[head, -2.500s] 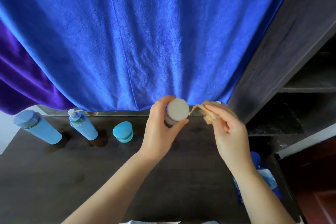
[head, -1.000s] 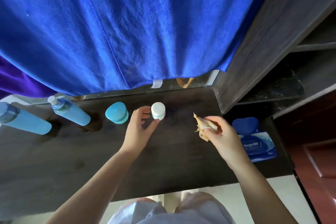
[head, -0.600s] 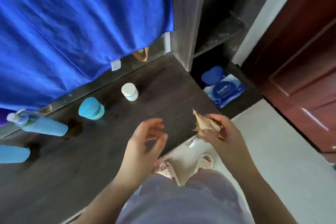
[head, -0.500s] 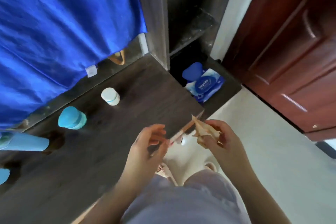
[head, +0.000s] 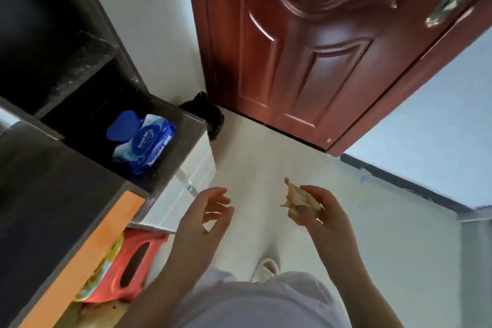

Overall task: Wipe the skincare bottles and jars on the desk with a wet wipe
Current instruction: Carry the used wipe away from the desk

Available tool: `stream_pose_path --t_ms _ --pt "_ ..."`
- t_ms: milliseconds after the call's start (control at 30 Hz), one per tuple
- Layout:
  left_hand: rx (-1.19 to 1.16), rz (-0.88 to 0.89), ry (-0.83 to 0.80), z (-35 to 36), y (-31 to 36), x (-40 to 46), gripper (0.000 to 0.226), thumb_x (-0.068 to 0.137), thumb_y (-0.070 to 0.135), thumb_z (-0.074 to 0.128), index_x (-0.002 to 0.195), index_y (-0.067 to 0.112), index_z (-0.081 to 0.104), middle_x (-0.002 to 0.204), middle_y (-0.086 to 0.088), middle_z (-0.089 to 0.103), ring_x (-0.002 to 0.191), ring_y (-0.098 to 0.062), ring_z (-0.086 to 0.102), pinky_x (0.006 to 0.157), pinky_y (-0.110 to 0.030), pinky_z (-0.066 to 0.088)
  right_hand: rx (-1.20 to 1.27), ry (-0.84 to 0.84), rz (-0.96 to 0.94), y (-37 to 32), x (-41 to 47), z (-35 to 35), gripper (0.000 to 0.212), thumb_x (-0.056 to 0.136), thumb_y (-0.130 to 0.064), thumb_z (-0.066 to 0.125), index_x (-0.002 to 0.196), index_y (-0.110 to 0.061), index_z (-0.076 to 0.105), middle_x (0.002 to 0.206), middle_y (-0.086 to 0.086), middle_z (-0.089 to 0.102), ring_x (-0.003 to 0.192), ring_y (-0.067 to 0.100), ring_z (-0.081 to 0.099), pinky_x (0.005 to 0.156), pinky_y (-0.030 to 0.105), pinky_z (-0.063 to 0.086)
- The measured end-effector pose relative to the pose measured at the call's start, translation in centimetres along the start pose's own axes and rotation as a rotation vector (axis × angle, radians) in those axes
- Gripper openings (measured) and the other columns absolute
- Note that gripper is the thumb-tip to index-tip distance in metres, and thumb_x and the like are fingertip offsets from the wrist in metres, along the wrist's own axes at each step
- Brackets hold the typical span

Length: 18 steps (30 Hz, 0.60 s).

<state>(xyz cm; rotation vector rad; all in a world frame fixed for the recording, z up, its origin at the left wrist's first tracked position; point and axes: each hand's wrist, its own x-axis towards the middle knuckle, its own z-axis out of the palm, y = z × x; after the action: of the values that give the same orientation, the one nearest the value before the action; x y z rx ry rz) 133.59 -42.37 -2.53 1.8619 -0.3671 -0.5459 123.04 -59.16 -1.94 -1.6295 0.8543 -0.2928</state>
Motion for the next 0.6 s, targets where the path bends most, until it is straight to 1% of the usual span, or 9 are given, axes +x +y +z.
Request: stream_pose_path --t_ms 133,200,300,367,433,467,533,600 --pt "-0.001 0.001 -0.009 3.7 1.2 3.1 0.032 0.086 0.008 0.060 0.098 0.038 0.055 0.098 0.024 0.064 0.089 0.003 0.062 0.073 -0.004 0.045 0.043 0.040 0.011 0.8 3.8 -3.4 0.019 0.086 -0.012 0.061 0.097 -0.027 0.060 0.090 -0.009 0.069 0.080 0.005 0.068 0.064 0.013 0.053" --pt "-0.001 -0.007 -0.003 4.9 1.6 5.2 0.033 0.087 0.009 0.060 0.098 0.040 0.054 0.097 0.028 0.064 0.089 0.005 0.061 0.073 -0.004 0.045 0.047 0.019 0.016 0.6 6.3 -4.0 0.018 0.086 -0.012 0.060 0.098 -0.026 0.060 0.090 -0.009 0.069 0.080 0.006 0.068 0.064 0.013 0.053" --pt "0.000 -0.014 0.005 6.1 2.2 9.4 0.031 0.087 0.011 0.059 0.097 0.040 0.053 0.094 0.034 0.062 0.091 0.007 0.060 0.072 -0.003 0.044 0.025 -0.013 -0.001 0.2 11.0 -4.2 0.016 0.086 -0.017 0.061 0.097 -0.027 0.059 0.089 -0.012 0.068 0.078 0.002 0.068 0.061 0.011 0.051" --pt "-0.016 -0.015 0.033 6.6 2.7 12.9 0.031 0.086 0.010 0.060 0.097 0.039 0.053 0.093 0.030 0.064 0.090 0.006 0.060 0.073 -0.004 0.045 0.008 -0.021 -0.009 -0.5 14.8 -4.1 0.015 0.085 -0.020 0.062 0.096 -0.030 0.059 0.086 -0.014 0.068 0.079 0.001 0.067 0.062 0.012 0.052" --pt "-0.027 -0.017 0.046 6.8 3.3 17.0 0.030 0.087 0.011 0.060 0.097 0.038 0.054 0.090 0.020 0.067 0.089 0.005 0.061 0.072 -0.005 0.045 0.004 -0.015 -0.017 -1.3 19.0 -4.0 0.017 0.084 -0.019 0.062 0.096 -0.030 0.061 0.085 -0.015 0.068 0.081 0.006 0.067 0.067 0.019 0.055" --pt "-0.024 -0.022 0.048 6.8 3.6 19.2 0.029 0.087 0.012 0.059 0.097 0.039 0.054 0.090 0.017 0.066 0.088 0.006 0.060 0.071 -0.005 0.045 0.006 -0.015 -0.018 -2.0 21.3 -3.9 0.018 0.084 -0.017 0.062 0.098 -0.028 0.062 0.086 -0.013 0.068 0.082 0.009 0.067 0.070 0.023 0.056" --pt "-0.015 -0.018 0.054 6.1 4.7 23.3 0.025 0.088 0.018 0.059 0.100 0.040 0.053 0.094 0.017 0.064 0.089 0.005 0.060 0.070 -0.006 0.046 0.030 -0.023 -0.015 -3.8 25.7 -3.3 0.020 0.083 -0.012 0.061 0.100 -0.024 0.063 0.086 -0.010 0.069 0.082 0.013 0.067 0.073 0.029 0.056" --pt "-0.022 0.000 0.099 5.2 6.1 26.8 0.022 0.086 0.024 0.061 0.100 0.040 0.054 0.090 0.015 0.066 0.088 -0.002 0.062 0.072 -0.008 0.047 0.064 -0.068 -0.039 -6.3 29.4 -2.4 0.024 0.083 -0.008 0.062 0.101 -0.023 0.064 0.088 -0.005 0.070 0.083 0.015 0.068 0.072 0.028 0.055"
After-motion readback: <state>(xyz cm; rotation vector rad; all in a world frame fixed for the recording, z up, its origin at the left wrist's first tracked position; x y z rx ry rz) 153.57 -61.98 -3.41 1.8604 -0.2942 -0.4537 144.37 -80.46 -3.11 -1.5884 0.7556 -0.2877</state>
